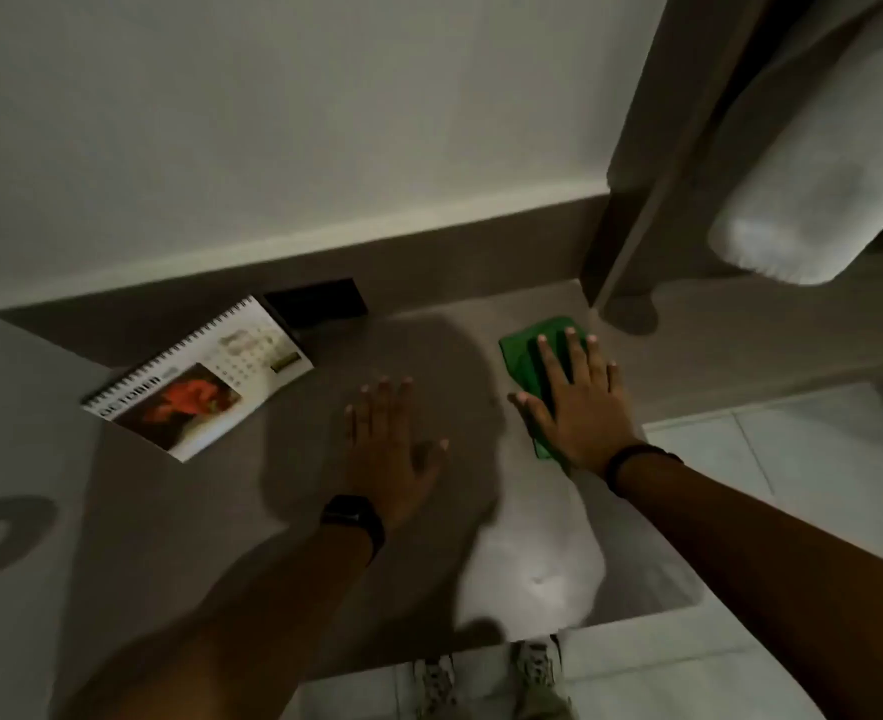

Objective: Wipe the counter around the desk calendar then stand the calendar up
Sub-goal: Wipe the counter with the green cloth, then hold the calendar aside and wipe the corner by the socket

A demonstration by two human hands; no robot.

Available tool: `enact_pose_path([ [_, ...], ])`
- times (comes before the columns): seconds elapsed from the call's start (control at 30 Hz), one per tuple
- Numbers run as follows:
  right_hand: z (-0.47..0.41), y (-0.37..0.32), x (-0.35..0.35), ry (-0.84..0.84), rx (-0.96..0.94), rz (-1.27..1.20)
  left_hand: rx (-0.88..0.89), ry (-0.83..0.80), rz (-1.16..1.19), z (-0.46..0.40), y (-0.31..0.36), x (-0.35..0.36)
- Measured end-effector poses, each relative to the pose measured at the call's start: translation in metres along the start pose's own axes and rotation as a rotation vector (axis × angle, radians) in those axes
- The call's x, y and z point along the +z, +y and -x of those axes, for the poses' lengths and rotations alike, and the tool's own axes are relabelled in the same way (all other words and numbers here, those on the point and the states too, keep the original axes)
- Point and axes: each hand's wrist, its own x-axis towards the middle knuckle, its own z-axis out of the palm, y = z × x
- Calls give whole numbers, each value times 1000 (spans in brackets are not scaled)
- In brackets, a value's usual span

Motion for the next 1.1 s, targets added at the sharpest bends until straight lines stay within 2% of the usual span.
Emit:
enact_pose_path([
  [0.13,-19,0,27,-11,54,-43,-27,-30,-94,2,-20,26],
  [0.23,-23,-3,41,66,65,-47,-20,-18,-159,1,-23,40],
  [0.43,-25,-10,46,132,81,-80,1,22,-173,-1,-32,50],
  [0.57,-17,-30,45,153,116,-237,16,-14,-134,5,-37,34],
  [0.7,12,-98,61,169,23,-515,22,160,-122,18,-79,-27],
  [0.83,16,-195,72,188,-36,-798,16,354,-291,5,-144,-120],
  [0.97,-17,-287,77,238,-113,-893,-33,245,-494,-21,-203,-181],
  [1.1,-46,-344,91,302,-121,-952,-5,92,-626,-37,-227,-185],
])
